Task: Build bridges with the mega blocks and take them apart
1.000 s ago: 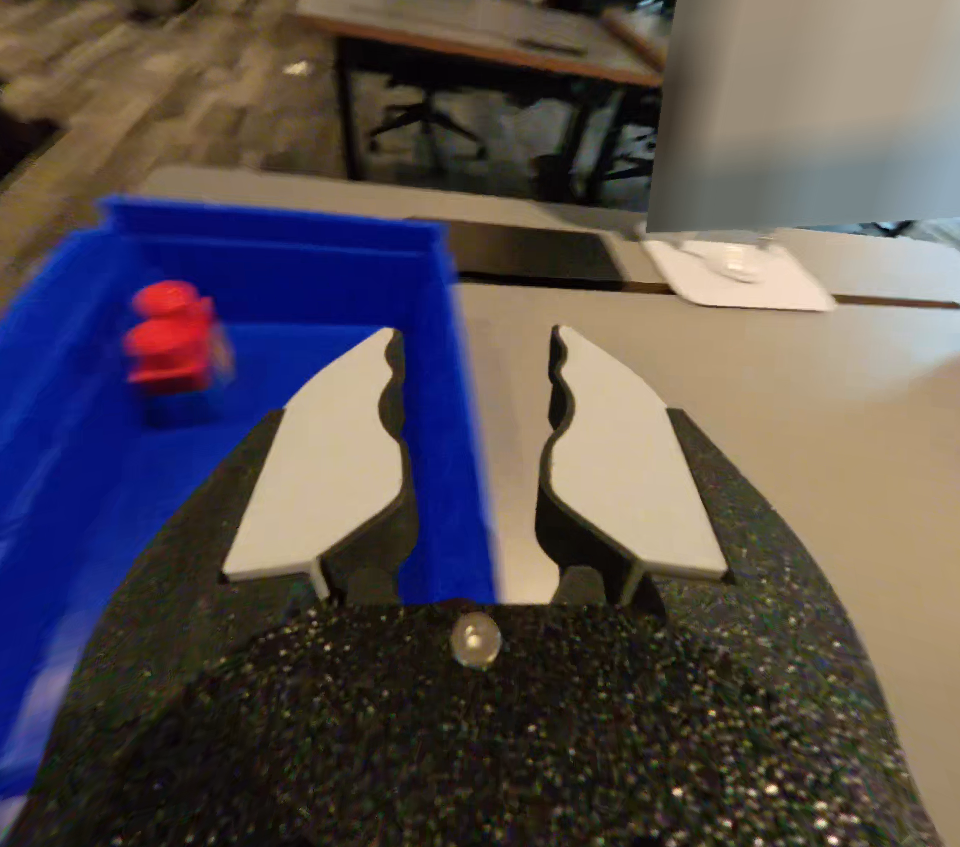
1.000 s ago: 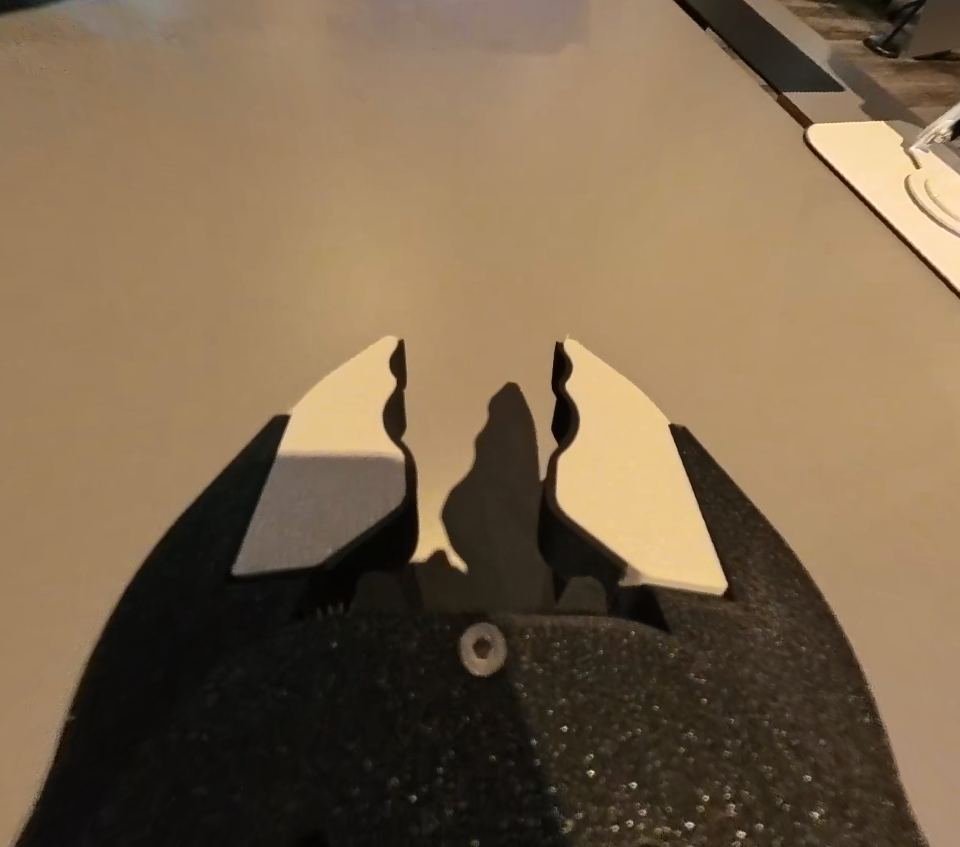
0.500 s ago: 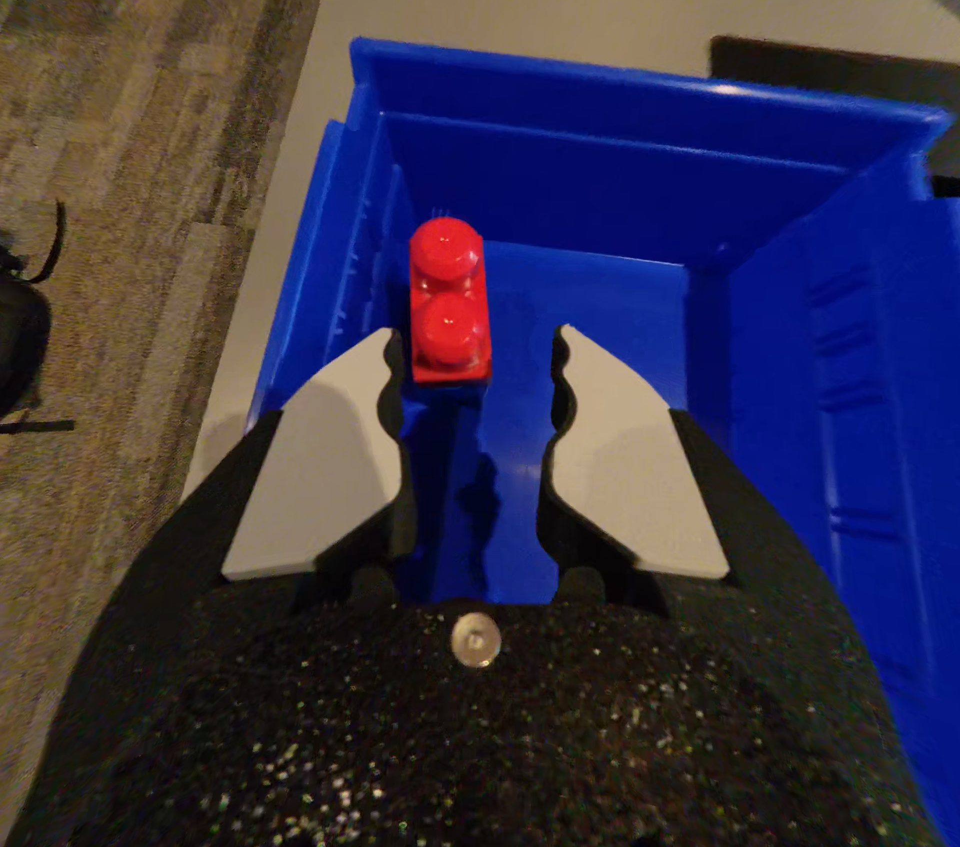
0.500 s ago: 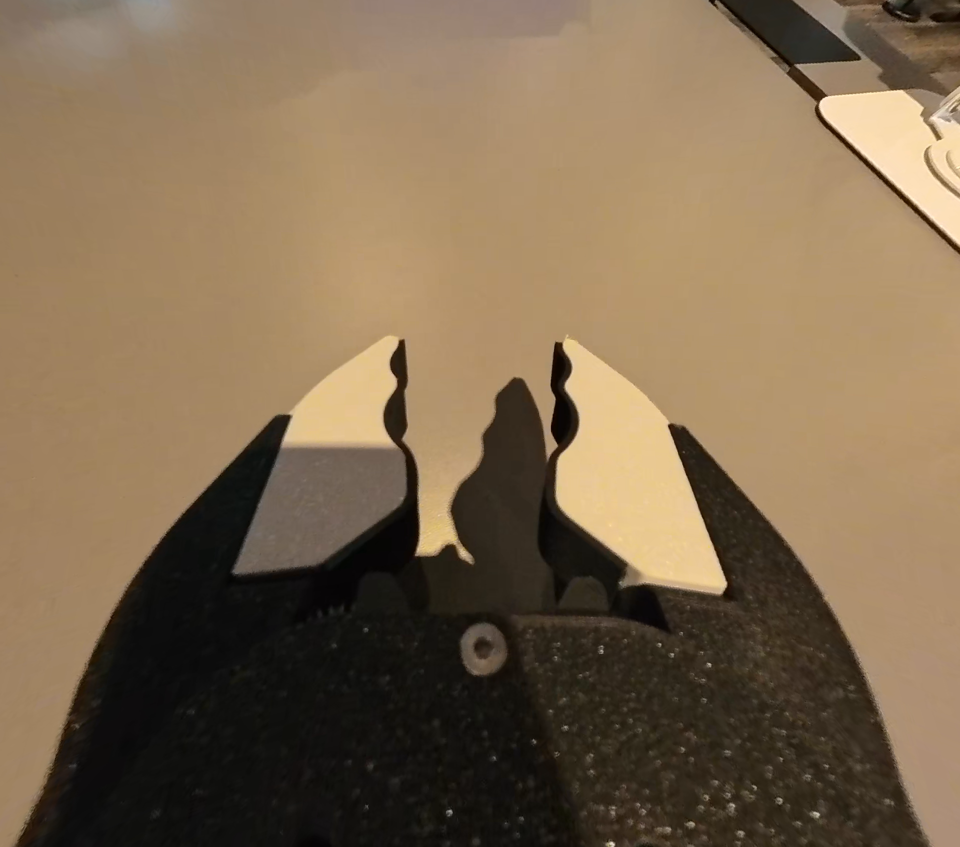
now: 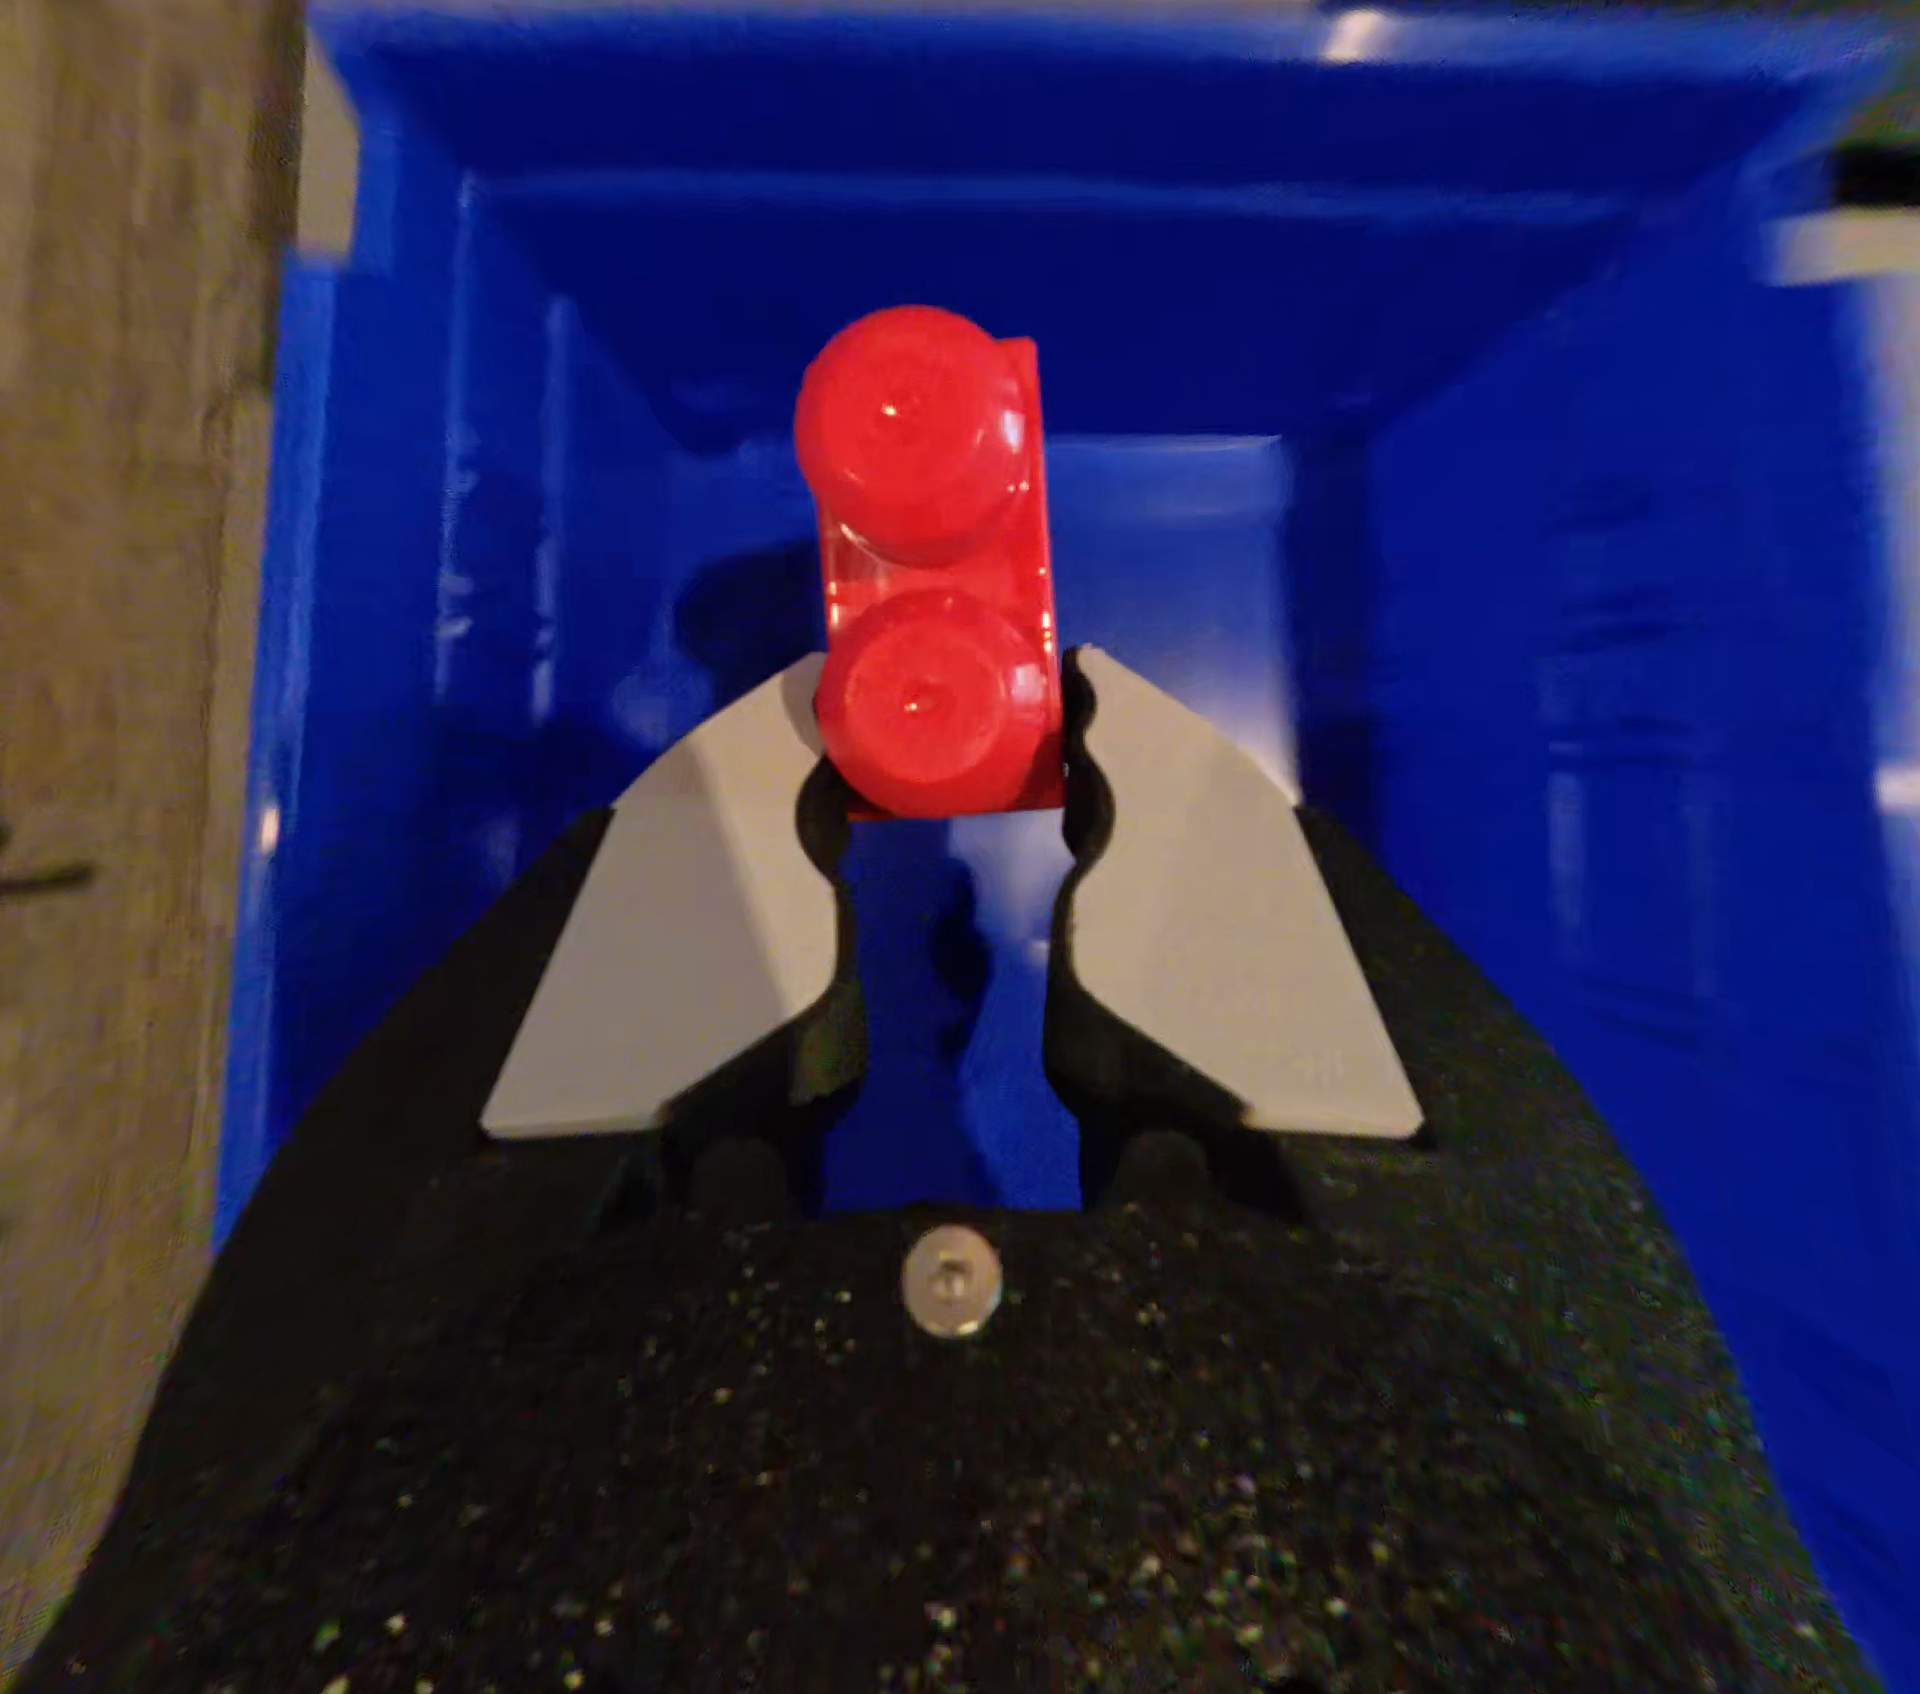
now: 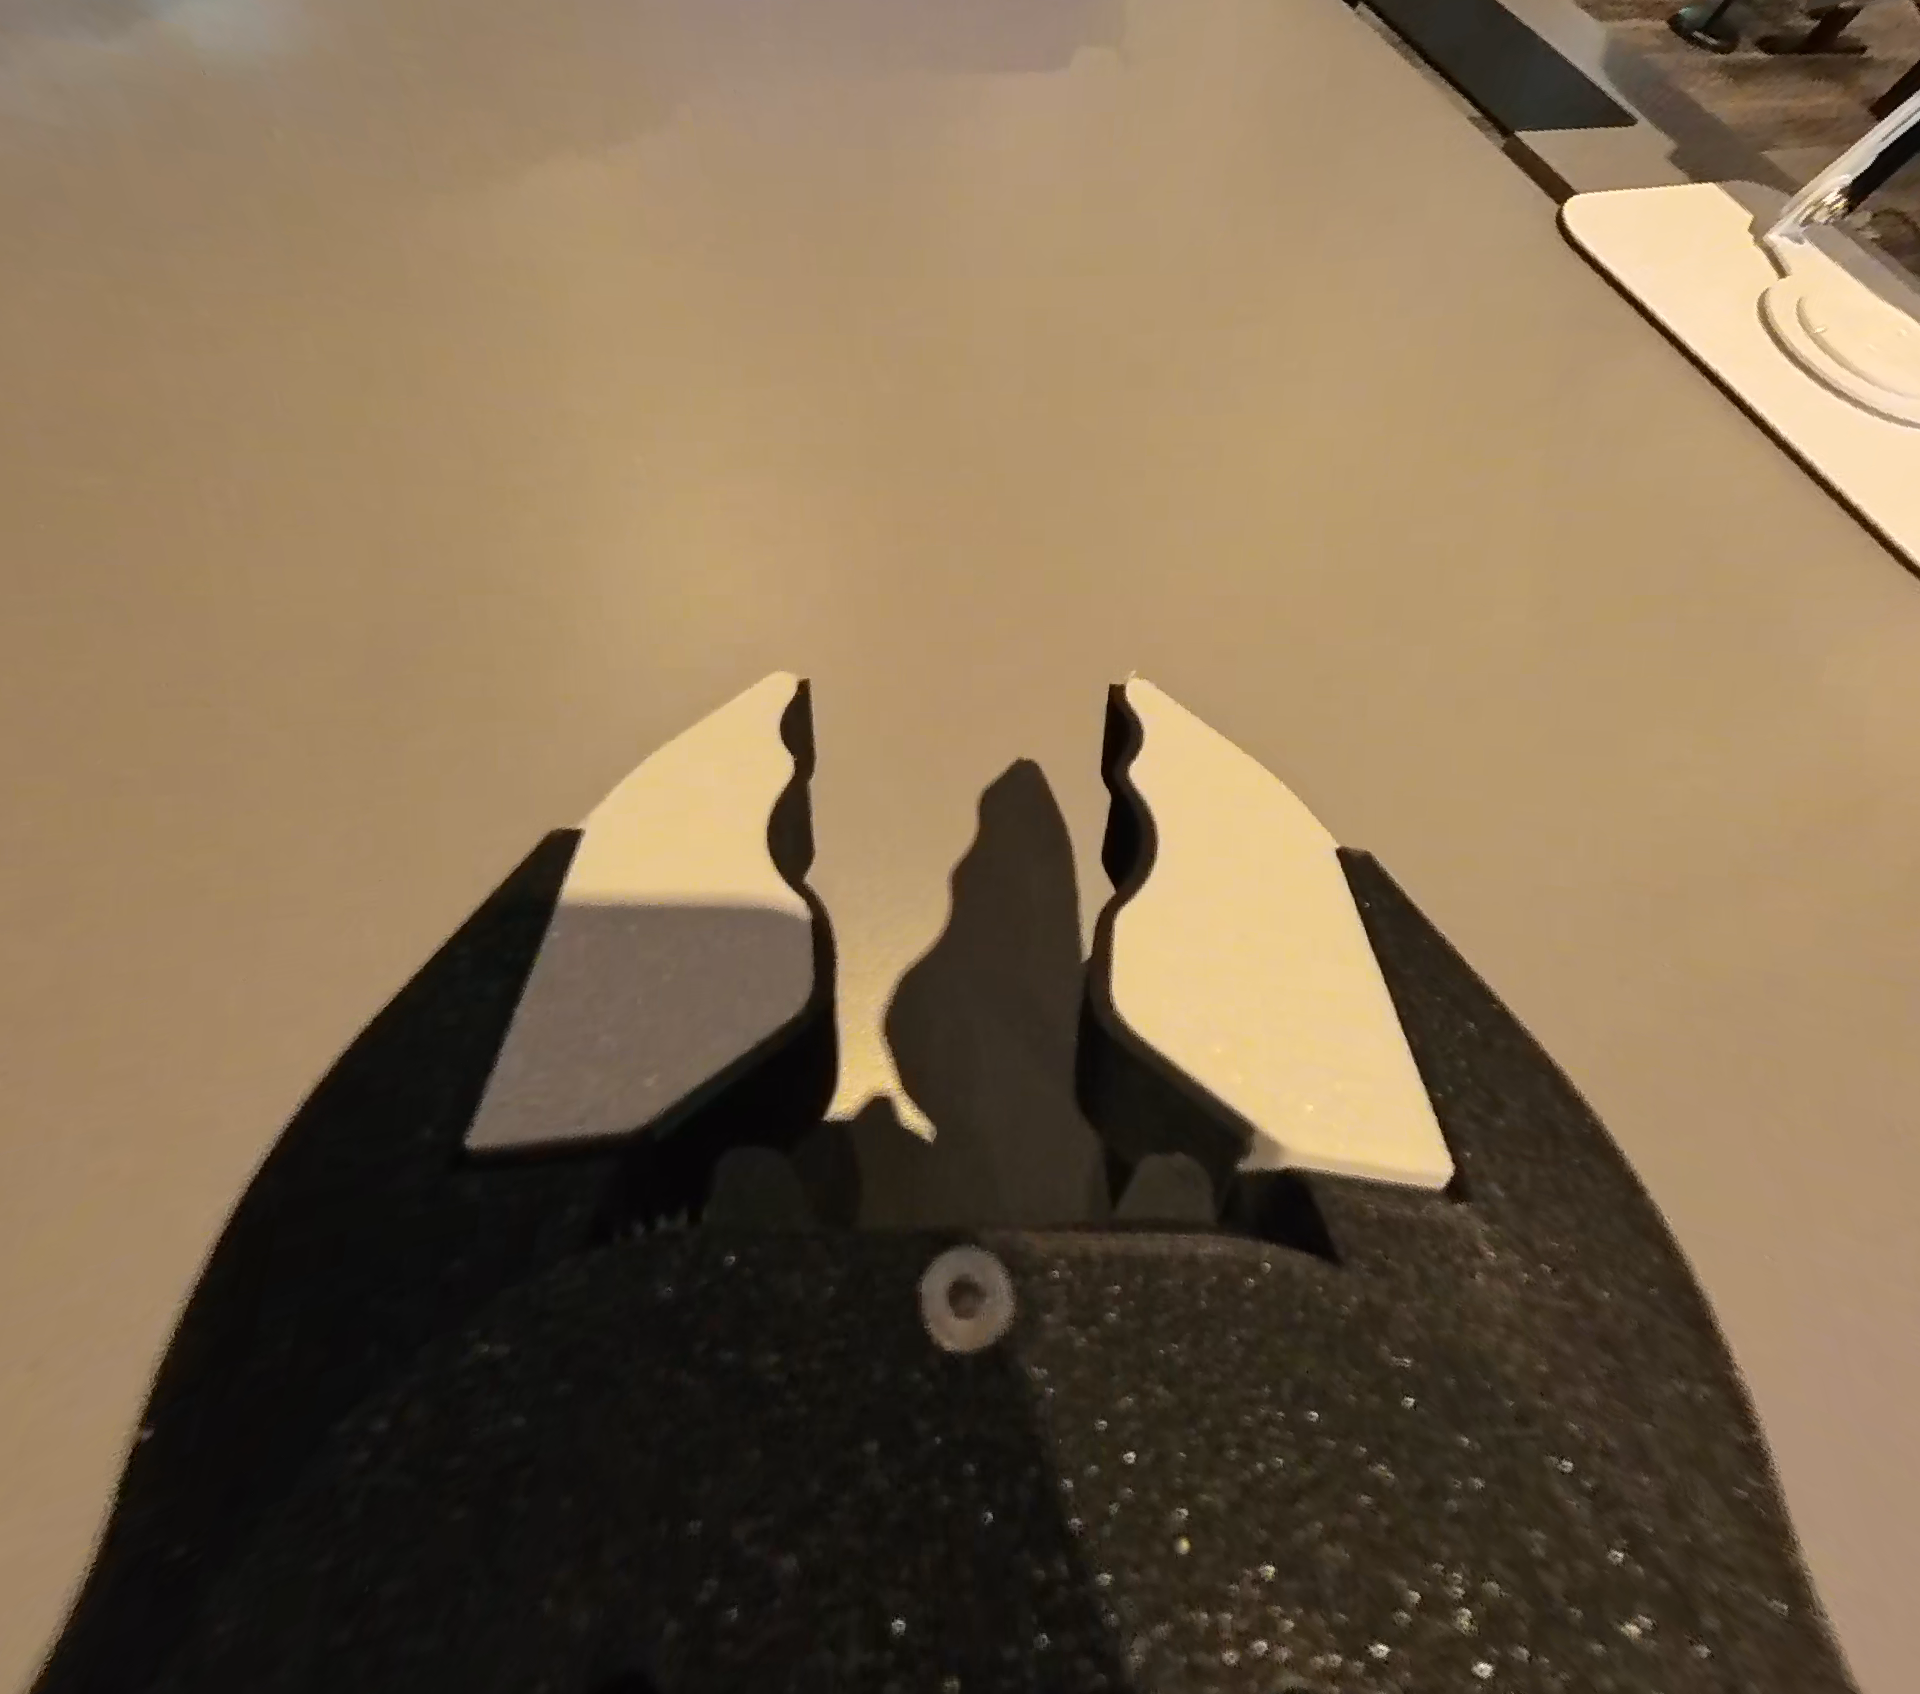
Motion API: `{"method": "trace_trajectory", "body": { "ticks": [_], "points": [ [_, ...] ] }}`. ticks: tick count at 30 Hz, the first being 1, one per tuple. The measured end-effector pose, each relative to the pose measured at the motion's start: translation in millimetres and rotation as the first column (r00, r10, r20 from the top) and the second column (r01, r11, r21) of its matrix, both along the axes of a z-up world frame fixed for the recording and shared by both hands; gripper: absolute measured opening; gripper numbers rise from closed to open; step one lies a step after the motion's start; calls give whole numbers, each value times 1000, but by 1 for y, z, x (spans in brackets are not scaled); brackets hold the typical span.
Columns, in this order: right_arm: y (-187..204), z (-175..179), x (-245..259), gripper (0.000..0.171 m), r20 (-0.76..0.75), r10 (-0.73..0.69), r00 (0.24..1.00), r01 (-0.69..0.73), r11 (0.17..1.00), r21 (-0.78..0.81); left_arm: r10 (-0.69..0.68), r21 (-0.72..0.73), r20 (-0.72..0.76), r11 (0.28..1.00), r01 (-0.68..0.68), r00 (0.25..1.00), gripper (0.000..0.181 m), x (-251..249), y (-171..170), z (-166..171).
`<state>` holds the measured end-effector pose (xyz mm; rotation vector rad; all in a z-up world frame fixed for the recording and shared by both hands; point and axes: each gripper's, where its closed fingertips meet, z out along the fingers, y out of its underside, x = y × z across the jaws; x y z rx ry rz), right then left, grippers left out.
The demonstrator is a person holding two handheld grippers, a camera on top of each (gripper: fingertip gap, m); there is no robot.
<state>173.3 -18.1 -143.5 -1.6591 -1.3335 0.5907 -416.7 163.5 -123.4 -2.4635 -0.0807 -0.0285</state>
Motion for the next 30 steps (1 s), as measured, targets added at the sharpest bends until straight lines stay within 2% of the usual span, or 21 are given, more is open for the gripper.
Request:
{"method": "trace_trajectory", "body": {
  "ticks": [2,4,5,7,10,12,13,16,20,24,27,30],
  "points": [
    [2,2,-1,54,-21,1,1000,-2,1000,-22,-117,143,-27,982,120,993,38,39,2,44],
    [4,7,-2,55,-65,2,998,-6,999,-49,-284,306,-64,907,290,957,38,103,-6,96],
    [6,11,-3,55,-98,5,995,-11,998,-63,-399,374,-83,837,400,913,37,146,-14,118],
    [8,20,-8,55,-175,21,984,-39,994,-99,-635,434,-132,654,620,761,37,240,-43,142],
    [14,29,-11,58,-263,36,964,-80,984,-162,-876,402,-138,376,835,462,37,368,-95,126],
    [20,31,-8,60,-286,22,958,-82,977,-199,-953,339,-102,235,911,284,37,436,-125,92],
    [21,32,-6,61,-296,20,955,-85,974,-211,-972,295,-86,186,937,220,38,462,-136,72],
    [17,34,1,63,-323,26,946,-107,966,-234,-992,175,-50,109,978,119,37,515,-159,19],
    [5,31,5,63,-305,55,951,-128,966,-226,-998,106,-28,51,993,55,37,550,-182,-16],
    [-3,22,-2,65,-234,107,966,-158,965,-211,-997,36,-76,2,999,4,37,562,-195,-35],
    [-9,15,-7,66,-173,147,974,-180,964,-194,-991,18,-129,-36,999,-33,37,567,-199,-37],
    [-14,6,-10,62,-105,175,979,-191,966,-174,-988,24,-151,-42,999,-38,37,570,-199,-37]
  ]
}}
